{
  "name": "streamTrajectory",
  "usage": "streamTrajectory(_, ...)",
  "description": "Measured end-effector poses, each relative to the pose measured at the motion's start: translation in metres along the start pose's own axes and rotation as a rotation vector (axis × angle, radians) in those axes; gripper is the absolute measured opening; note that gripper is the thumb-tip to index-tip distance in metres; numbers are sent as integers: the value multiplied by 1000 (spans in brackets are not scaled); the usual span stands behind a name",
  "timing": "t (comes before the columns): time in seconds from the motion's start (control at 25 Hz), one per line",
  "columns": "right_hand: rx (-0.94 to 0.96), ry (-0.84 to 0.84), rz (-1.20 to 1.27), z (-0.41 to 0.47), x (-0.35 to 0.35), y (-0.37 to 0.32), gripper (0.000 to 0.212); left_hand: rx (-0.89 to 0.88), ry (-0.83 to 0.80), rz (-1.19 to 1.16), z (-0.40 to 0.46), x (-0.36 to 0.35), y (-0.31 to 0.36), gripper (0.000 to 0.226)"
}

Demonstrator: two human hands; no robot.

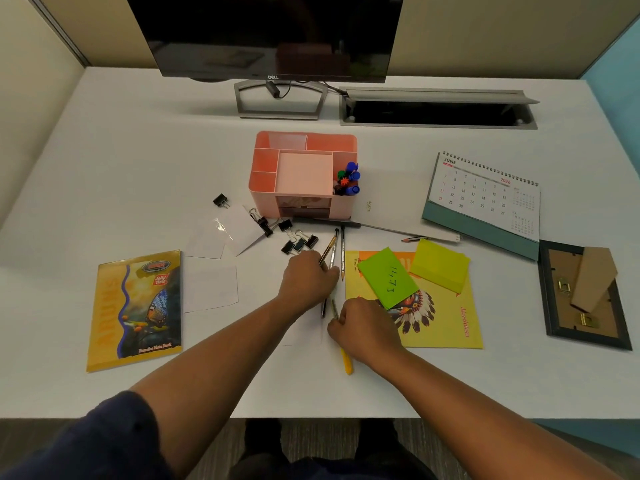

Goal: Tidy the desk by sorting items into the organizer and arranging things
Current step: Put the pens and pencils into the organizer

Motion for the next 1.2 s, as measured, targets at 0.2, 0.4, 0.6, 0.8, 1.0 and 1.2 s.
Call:
streamTrajectory(0.2, -106, -31, 327, 3, 5, 19, 36, 72, -51, 34, 11, -3, 1, 26)
streamTrajectory(0.4, -277, 22, 920, 6, 24, 30, 25, 99, -149, -338, -12, 9, 21, 24)
streamTrajectory(0.6, -221, -67, 1121, 8, 37, 3, 18, 208, -280, -749, -46, 1, 35, 13)
streamTrajectory(0.8, -182, -99, 1070, 4, 29, -6, 18, 191, -184, -706, -46, -1, 22, 17)
streamTrajectory(1.0, -124, 24, 1013, 8, 29, -9, 31, 296, -199, -840, -51, -10, 20, 29)
streamTrajectory(1.2, -23, 285, 832, 2, 49, -4, 13, 487, -150, -1242, -51, -14, 16, 23)
Point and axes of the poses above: each hand's wrist, its own z-axis towards the middle knuckle, its own x-axis out of the back of the hand, y = z × x, the point moved 9 cm from there along z, towards the middle knuckle, and after that the axes turned 10 degrees about -z, right-handed, at the moved point
